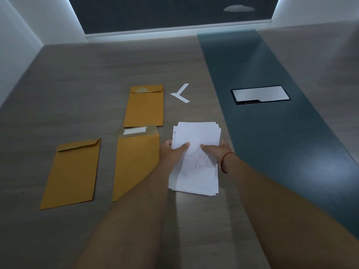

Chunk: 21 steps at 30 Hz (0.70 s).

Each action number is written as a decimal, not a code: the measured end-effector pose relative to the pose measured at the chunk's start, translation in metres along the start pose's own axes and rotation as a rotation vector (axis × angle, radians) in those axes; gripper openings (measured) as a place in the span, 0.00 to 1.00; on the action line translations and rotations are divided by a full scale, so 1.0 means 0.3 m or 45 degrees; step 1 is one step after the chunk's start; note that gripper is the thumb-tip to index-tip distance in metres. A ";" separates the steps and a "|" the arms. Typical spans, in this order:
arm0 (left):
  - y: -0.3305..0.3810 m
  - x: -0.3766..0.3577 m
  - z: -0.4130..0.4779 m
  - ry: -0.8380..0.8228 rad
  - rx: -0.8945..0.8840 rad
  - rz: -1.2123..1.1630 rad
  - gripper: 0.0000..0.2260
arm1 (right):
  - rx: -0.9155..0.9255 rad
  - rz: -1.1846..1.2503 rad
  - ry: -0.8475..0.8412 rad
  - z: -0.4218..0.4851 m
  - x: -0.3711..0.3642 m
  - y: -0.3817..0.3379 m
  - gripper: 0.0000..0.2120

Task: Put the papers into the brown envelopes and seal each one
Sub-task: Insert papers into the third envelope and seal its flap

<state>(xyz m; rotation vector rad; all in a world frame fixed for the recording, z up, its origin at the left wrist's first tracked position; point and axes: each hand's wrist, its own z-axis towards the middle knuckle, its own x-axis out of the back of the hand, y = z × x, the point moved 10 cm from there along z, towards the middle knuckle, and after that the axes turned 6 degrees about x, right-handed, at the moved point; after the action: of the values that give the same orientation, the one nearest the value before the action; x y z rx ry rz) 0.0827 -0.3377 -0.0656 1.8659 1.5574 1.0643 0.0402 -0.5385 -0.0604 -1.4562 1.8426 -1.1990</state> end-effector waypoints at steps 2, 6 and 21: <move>0.024 0.011 -0.007 -0.064 0.026 -0.067 0.16 | 0.005 0.068 0.022 -0.003 -0.009 -0.024 0.05; 0.074 0.028 -0.030 -0.157 0.028 -0.138 0.11 | 0.041 0.002 -0.051 -0.022 -0.084 -0.098 0.05; 0.183 0.430 0.099 0.210 -0.059 0.006 0.23 | 0.044 -0.209 -0.247 0.045 -0.463 -0.194 0.16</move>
<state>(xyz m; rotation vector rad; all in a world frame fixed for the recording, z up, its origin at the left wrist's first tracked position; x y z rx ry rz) 0.1451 -0.2225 -0.0074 1.7908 1.6049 1.2737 0.1226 -0.4141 -0.0352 -1.6678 1.5920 -1.1150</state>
